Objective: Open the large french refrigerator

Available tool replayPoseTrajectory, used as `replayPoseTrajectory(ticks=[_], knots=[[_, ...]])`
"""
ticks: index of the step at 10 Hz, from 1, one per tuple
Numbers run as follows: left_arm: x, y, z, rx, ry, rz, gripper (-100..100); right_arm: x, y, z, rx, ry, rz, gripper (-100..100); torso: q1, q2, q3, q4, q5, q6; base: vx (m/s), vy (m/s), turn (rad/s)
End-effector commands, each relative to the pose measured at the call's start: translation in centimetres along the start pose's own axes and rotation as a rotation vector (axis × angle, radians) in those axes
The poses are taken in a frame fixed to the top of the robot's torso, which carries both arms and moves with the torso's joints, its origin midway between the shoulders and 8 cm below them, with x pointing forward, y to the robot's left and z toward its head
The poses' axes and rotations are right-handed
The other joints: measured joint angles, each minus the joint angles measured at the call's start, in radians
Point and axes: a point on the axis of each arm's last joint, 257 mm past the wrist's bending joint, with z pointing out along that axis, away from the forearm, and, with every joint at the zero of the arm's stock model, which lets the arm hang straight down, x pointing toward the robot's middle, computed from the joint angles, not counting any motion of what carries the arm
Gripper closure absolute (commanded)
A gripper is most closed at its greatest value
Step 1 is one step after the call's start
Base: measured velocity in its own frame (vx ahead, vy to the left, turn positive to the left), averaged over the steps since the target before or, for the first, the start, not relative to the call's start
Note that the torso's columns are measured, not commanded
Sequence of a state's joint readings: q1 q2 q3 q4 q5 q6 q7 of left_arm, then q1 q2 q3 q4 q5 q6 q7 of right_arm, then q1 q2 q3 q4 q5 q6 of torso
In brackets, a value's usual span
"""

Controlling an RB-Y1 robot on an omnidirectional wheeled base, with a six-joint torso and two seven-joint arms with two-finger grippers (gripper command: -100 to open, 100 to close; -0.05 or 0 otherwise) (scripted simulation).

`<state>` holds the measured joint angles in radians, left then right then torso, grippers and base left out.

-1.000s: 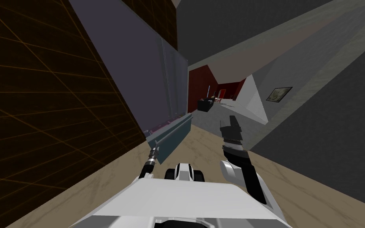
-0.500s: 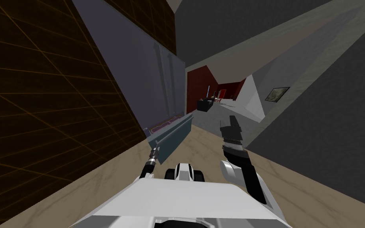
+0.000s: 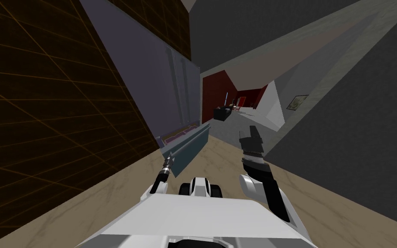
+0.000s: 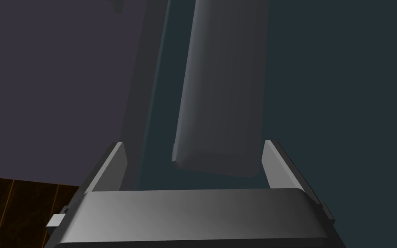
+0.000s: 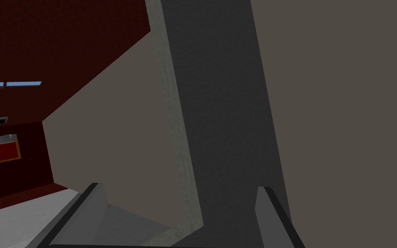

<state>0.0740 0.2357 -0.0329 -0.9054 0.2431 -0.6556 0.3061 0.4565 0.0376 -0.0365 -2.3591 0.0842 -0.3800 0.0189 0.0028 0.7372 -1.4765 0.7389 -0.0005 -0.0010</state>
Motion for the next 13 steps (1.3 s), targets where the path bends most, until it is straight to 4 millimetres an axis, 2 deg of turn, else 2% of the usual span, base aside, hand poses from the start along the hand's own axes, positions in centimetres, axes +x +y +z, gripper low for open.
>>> replayPoseTrajectory(ticks=[1, 6, 7, 8, 13], knots=[[-0.4, -1.6, 1.3, 0.004, -0.001, 0.000, -100, 0.0, 0.0, 0.0, 0.000, 0.000, 0.000, 0, -0.002, 0.002, 0.001, 0.001, -0.002, -0.002, -0.038, -0.014, 0.001], [-0.9, -5.1, 5.1, 0.005, -0.001, 0.001, -100, 0.0, 0.0, 0.0, 0.000, 0.000, 0.000, 0, -0.011, 0.016, 0.008, 0.011, -0.009, -0.003, -0.071, -0.036, 0.000], [-1.0, -3.2, 4.2, -0.029, -0.011, 0.000, -100, 0.0, 0.0, 0.0, 0.000, 0.000, 0.000, 0, -0.013, 0.018, 0.009, 0.013, -0.011, -0.003, -0.017, -0.019, -0.020], [-1.1, -2.8, 4.1, -0.042, -0.015, 0.000, 0, 0.0, 0.0, 0.0, 0.000, 0.000, 0.000, 0, -0.011, 0.015, 0.007, 0.010, -0.009, -0.003, 0.004, -0.008, -0.024], [-1.1, -1.1, 3.4, -0.080, -0.023, -0.003, 0, 0.0, 0.0, 0.0, 0.000, 0.000, 0.000, 0, -0.004, 0.005, 0.002, 0.002, -0.002, 0.000, 0.002, -0.003, -0.009]])
